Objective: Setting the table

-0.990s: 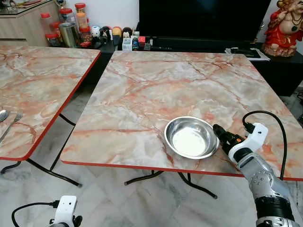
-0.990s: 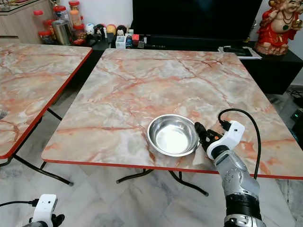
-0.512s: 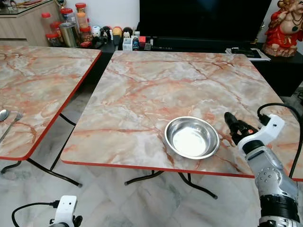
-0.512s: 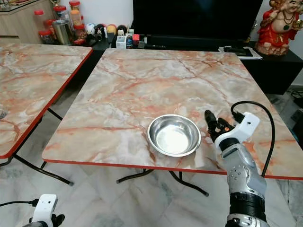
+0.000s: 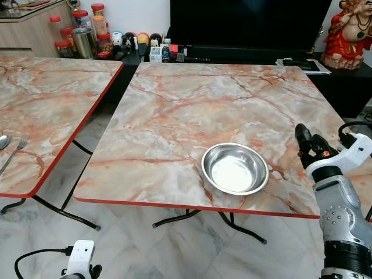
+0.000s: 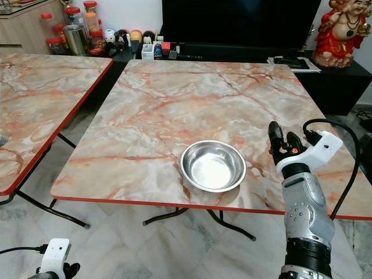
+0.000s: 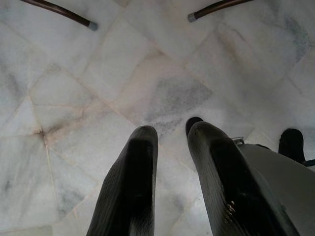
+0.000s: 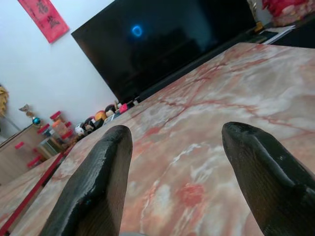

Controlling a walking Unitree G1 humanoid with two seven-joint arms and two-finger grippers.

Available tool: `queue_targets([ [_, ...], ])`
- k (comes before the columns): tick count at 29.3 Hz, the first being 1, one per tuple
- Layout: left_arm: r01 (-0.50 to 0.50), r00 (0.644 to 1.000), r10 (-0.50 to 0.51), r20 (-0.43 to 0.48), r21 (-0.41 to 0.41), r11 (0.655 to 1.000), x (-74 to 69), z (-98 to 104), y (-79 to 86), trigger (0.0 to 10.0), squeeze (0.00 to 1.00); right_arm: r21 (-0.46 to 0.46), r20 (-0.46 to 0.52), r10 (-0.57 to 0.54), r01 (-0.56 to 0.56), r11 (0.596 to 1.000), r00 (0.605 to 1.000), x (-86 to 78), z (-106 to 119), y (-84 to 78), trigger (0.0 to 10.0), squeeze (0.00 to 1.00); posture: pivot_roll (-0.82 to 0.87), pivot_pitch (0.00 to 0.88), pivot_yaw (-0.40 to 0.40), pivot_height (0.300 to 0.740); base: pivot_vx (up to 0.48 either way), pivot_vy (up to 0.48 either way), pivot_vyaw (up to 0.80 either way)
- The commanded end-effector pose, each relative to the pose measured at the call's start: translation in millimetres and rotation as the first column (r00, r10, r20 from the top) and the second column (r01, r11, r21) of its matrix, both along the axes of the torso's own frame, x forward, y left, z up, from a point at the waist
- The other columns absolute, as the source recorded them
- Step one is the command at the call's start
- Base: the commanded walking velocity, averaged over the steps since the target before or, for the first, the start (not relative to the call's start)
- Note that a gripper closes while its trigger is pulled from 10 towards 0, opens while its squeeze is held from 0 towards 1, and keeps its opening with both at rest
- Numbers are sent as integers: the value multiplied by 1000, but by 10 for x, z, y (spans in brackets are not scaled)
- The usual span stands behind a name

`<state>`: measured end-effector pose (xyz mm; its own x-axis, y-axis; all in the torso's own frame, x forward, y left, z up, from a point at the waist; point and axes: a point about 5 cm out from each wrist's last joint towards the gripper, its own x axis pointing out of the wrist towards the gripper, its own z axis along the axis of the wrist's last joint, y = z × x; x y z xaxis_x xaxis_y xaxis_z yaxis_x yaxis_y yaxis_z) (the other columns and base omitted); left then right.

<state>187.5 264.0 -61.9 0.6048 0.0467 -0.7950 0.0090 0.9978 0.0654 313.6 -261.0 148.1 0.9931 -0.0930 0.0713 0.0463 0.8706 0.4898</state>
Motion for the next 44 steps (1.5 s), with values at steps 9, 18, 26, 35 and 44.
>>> queue_targets([
  [9,-13,1000,13,4,-3,1000,2,8,19,10000,0,-320,119,-256,281,905,959,-141,333,-360,10000,0,-54,0,-12,736,0,0,0],
  [18,-15,1000,15,21,0,1000,13,16,20,10000,0,-499,169,-281,328,802,945,-121,420,-324,10000,0,-50,0,-2,736,0,0,0],
  [26,1,1000,-1,17,11,1000,4,16,29,10000,0,-550,199,-418,454,701,887,-357,508,-793,10000,0,-61,0,12,736,0,0,0],
  [35,6,1000,-6,20,12,1000,13,26,42,10000,0,-553,212,-464,497,669,860,-432,503,-887,10000,0,-70,0,29,736,0,0,0],
  [44,-16,999,16,37,11,1000,39,39,41,10000,0,-560,133,-557,526,640,820,-473,290,-904,10000,0,-55,0,33,736,0,0,0],
])
